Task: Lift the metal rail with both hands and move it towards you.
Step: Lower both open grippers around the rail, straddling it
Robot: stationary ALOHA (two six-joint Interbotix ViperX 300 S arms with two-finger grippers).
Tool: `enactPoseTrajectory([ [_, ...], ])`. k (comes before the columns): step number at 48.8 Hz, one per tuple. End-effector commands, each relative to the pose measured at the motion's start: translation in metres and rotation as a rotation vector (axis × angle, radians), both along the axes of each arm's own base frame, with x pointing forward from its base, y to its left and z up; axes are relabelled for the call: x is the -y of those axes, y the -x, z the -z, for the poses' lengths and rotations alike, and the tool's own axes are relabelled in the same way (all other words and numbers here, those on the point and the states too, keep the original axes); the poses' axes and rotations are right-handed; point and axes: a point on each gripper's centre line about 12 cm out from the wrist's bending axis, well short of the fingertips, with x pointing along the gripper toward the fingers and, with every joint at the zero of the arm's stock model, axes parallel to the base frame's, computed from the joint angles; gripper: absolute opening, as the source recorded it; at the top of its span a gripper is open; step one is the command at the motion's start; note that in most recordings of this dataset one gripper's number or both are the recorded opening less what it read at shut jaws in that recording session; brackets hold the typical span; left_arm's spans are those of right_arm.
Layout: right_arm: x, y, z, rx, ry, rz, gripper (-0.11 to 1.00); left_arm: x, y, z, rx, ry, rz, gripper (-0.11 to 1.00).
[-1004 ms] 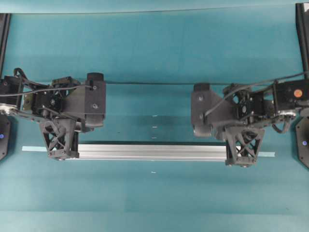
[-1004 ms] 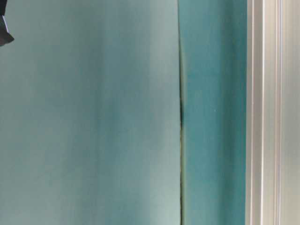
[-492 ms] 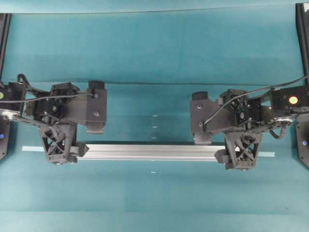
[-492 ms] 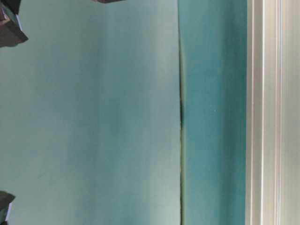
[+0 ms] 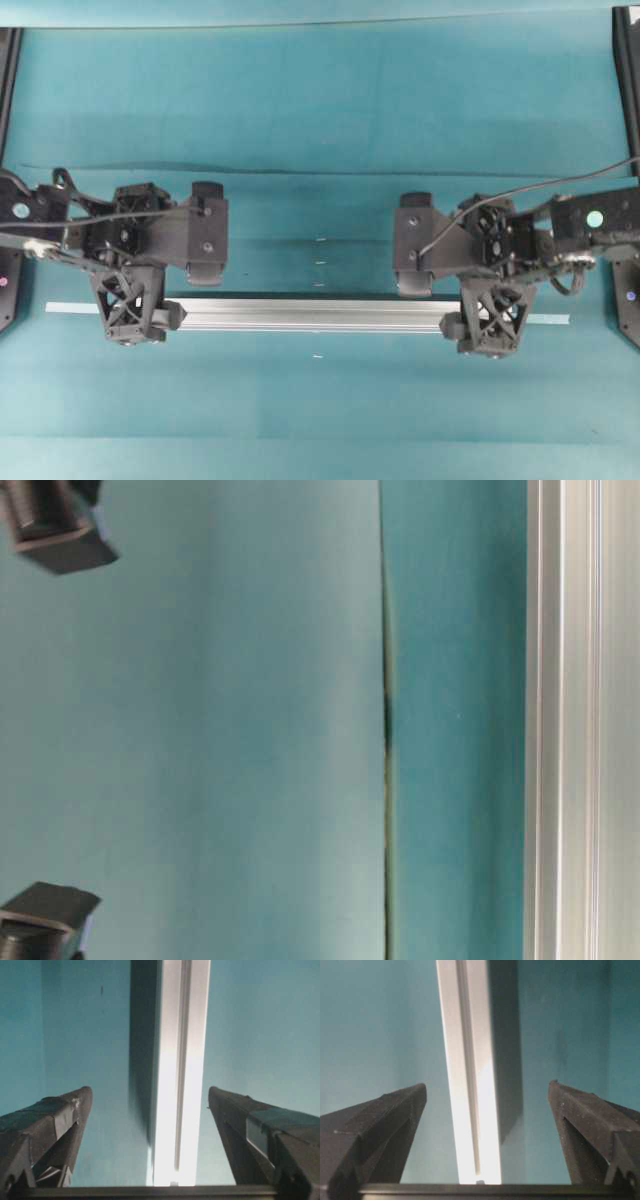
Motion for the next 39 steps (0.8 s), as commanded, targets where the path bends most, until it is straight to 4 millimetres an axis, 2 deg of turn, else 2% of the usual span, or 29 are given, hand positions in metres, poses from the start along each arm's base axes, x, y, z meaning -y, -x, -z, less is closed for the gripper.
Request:
enactPoseTrajectory([
  [1,-0.006,0.0,0.008,-0.007,-0.005,-0.009,1.0,0.001,-0.003,0.001,0.032,0.002,0.002,0.99],
  [15,-0.011,-0.003,0.03,-0.025,0.0,-0.024,1.0,0.001,-0.007,0.024,0.035,0.002,0.004,0.99],
  [30,-0.009,0.004,0.059,-0.028,0.005,-0.017,1.0,0.002,-0.013,0.052,0.031,0.003,0.005,0.99],
  [39,-0.009,0.004,0.065,-0.022,0.005,-0.01,1.0,0.005,-0.014,0.057,0.034,0.005,0.014,0.99],
])
